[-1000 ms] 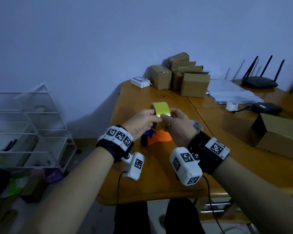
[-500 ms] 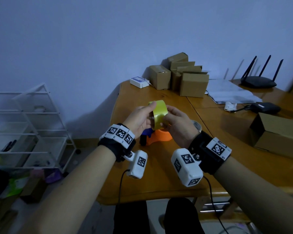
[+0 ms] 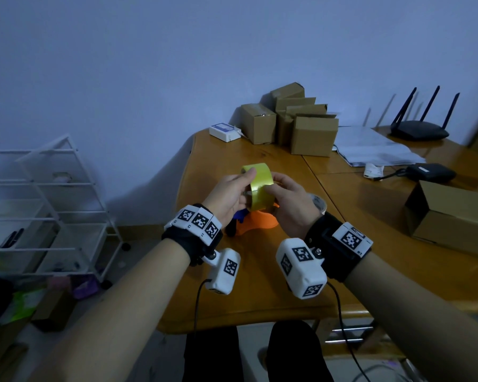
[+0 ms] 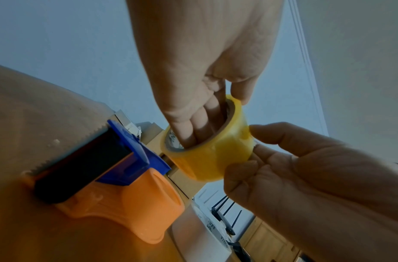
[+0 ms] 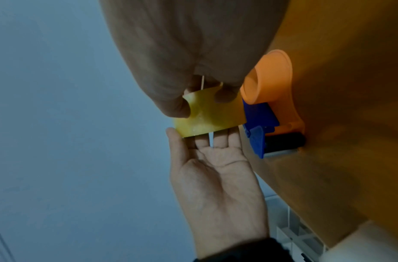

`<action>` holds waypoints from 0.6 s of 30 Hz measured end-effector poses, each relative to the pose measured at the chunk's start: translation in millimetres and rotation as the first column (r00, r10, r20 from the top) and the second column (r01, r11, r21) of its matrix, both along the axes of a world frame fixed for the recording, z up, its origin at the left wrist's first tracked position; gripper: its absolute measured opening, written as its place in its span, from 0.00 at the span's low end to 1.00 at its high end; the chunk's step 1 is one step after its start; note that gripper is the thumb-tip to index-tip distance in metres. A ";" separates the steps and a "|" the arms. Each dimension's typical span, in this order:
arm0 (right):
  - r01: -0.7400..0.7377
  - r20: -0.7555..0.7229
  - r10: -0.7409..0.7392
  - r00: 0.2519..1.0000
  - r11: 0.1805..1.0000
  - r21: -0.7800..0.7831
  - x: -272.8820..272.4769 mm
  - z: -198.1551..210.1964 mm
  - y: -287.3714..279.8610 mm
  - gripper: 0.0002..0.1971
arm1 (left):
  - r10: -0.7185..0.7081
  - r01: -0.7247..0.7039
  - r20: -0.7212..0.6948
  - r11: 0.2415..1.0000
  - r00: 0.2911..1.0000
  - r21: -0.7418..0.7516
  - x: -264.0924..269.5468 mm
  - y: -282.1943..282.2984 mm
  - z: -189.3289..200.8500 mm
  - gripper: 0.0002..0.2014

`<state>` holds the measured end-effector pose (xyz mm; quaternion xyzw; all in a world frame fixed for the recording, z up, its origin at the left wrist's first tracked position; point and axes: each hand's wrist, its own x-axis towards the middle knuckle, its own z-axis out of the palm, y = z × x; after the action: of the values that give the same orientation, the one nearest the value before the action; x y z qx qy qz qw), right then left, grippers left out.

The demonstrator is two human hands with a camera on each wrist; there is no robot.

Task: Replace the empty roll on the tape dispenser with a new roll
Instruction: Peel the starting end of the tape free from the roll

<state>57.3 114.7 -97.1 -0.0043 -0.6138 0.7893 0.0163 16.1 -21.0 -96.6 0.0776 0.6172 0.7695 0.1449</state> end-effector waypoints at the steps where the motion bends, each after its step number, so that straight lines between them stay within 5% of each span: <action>1: -0.016 -0.011 0.016 1.000 1.000 -0.019 0.8 -0.3 0.9 0.12 | 0.003 -0.003 -0.003 1.000 1.000 0.000 -0.3 0.0 -0.2 0.22; 13: -0.135 -0.089 0.132 0.987 0.990 -0.029 2.4 -10.4 5.3 0.27 | 0.041 -0.041 0.025 0.999 0.999 0.017 -2.6 -0.6 -0.9 0.24; 18: 0.027 -0.147 0.009 0.989 0.971 0.237 0.4 -15.5 4.6 0.31 | 0.054 -0.053 0.051 0.998 0.997 -0.026 -4.6 -3.7 -3.9 0.23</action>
<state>57.7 119.3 -112.6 0.0531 -0.7011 0.7081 0.0655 11.6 -24.7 -100.5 0.0395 0.6244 0.7672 0.1412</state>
